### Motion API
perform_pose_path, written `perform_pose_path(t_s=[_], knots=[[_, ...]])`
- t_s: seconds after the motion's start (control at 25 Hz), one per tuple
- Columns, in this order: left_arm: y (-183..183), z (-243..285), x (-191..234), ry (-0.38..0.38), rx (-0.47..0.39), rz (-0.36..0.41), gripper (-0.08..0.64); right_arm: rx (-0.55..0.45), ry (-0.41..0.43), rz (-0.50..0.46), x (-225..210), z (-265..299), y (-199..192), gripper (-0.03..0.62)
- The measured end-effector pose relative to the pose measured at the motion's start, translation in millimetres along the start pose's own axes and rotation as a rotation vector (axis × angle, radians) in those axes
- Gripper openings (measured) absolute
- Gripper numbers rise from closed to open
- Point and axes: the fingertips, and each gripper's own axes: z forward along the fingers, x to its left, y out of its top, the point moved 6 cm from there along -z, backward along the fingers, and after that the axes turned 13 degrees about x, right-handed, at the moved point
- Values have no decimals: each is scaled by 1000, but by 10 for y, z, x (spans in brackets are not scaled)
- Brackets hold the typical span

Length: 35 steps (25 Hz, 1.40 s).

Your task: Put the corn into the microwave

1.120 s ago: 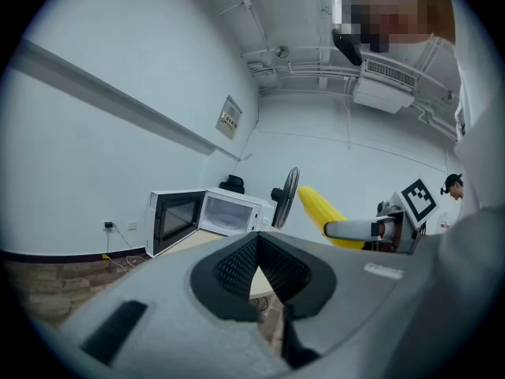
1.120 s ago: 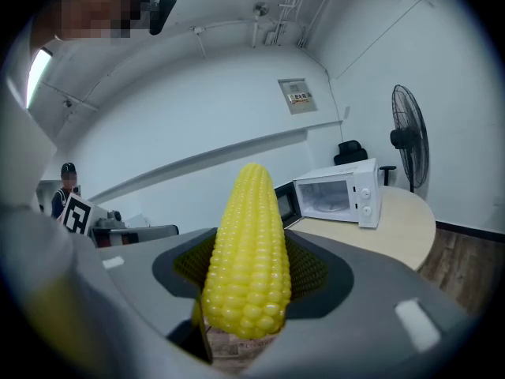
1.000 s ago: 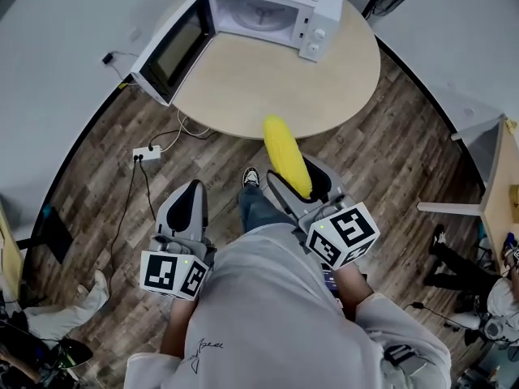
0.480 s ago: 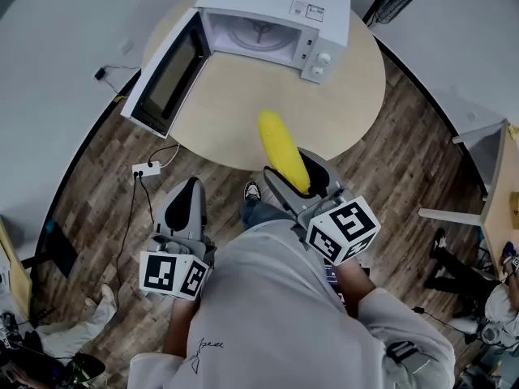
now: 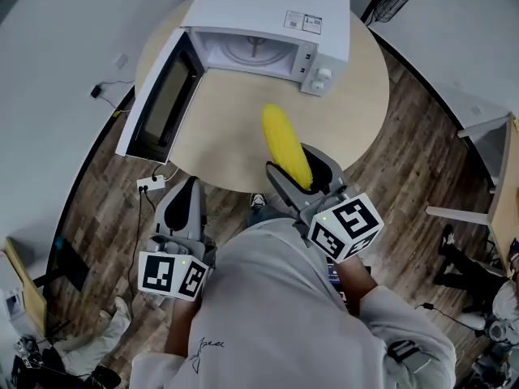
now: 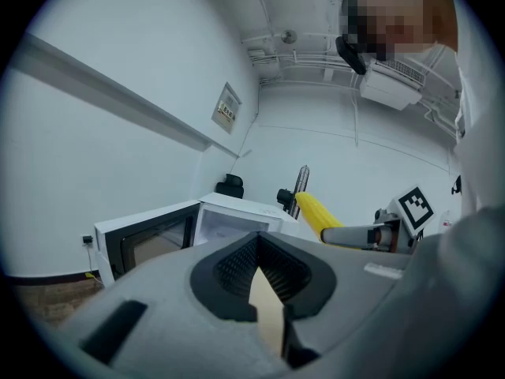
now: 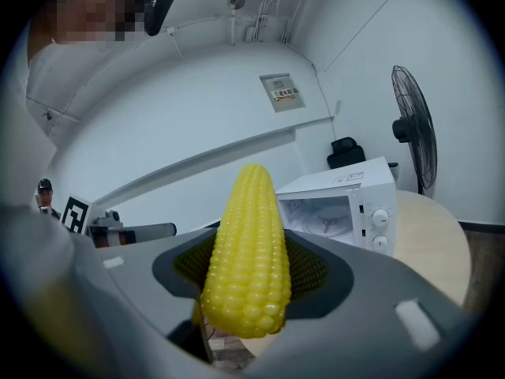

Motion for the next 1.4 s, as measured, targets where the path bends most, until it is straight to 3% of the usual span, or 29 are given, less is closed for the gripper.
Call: perform_pose_path(t_s=[0.12,0.36,0.76,1.4], knots=[[153,131,-23,16,-13,72,-8,-9,-19,9,-127,59,38,262],[240,323,-119,-17,6,140,-8,-20,-52,37,-327,120,52,262],[100,452,-99,-43,57,96,-8,-17,-74,66,-484,139,18,264],[160,586,182,-74,64,72,-8,-42,-99,109,-625,479,163,262]])
